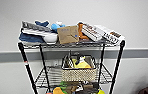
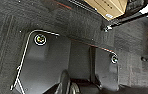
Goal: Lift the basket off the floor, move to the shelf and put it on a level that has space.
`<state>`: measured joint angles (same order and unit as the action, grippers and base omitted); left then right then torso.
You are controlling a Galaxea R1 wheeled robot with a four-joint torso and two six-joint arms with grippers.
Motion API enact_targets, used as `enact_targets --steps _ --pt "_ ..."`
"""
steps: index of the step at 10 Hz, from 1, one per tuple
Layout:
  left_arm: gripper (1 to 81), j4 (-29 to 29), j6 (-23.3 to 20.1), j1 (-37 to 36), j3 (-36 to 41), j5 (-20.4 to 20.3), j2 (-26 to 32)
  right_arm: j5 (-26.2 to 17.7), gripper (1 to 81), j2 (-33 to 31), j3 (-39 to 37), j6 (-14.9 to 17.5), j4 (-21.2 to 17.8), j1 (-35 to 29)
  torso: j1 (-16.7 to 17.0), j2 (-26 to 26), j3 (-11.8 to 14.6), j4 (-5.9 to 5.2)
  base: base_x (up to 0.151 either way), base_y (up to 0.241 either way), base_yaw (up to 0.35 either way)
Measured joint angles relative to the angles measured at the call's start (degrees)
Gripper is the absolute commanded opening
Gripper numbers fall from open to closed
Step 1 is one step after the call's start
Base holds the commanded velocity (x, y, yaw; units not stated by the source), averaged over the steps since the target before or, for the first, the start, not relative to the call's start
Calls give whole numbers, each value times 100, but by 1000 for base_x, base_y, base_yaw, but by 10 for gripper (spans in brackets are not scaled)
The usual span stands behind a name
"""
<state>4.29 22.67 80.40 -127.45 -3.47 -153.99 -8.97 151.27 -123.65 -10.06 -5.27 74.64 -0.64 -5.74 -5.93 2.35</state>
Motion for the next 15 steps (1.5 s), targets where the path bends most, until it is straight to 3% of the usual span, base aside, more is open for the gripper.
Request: enact_targets --steps 10,15 --pt "811 347 -33 155 -2717 0 -1615 171 811 2130 -3198 20 630 411 5 -5 2 0 0 0 0" --pt "811 389 -140 161 -3248 41 -2035 267 811 2343 -3405 15 722 600 6 -9 2 0 0 0 0"
